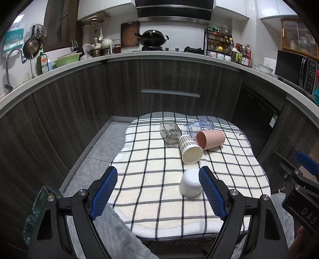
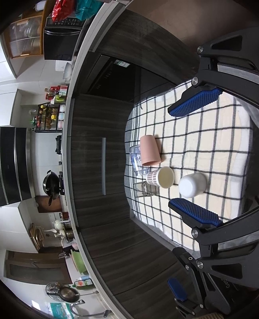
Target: Flip cup upside down
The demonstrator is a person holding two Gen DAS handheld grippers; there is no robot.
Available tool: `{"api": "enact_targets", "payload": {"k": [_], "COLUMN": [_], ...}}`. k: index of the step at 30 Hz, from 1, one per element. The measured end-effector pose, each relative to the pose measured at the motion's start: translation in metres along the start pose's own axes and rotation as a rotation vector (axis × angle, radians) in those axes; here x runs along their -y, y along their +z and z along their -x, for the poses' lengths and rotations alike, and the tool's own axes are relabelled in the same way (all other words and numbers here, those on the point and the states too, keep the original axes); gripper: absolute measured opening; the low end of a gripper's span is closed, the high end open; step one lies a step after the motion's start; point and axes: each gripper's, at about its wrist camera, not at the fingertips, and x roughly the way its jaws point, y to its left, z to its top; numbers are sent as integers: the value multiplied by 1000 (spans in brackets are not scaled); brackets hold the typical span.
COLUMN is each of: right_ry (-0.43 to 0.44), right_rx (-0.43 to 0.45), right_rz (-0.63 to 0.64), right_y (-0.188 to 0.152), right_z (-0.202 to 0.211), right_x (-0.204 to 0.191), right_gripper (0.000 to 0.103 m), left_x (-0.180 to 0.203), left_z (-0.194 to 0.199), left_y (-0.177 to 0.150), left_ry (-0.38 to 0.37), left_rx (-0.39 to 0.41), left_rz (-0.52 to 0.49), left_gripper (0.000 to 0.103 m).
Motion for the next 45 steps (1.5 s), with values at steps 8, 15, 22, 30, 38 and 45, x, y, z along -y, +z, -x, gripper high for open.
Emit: {"api": "enact_targets", "payload": {"k": [8,15,22,30,38,45], "right_ry": [-1,-1,1,2,2,2], "right_rx": [10,10,6,6,4,-2], "right_rz": [1,1,-4,-4,-5,-9], "right_y": [0,-1,0,0,-1,-3], "right_z": [5,5,6,6,6,6], "right_x": [0,0,0,1,1,1], "right_gripper": [85,85,85,85,85,85], "left_x": [0,0,0,-1,0,1], "left_z": [5,5,5,4,2,-2], "left_y": [-1,-1,-1,-3,-4,-4], "left_ry": [-6,-5,-5,1,4,7], "left_rx": [9,9,8,3,-1,-11], "left_rz": [-4,-4,-4,-2,-4,-8], "left_gripper": [84,84,84,84,84,84]}}
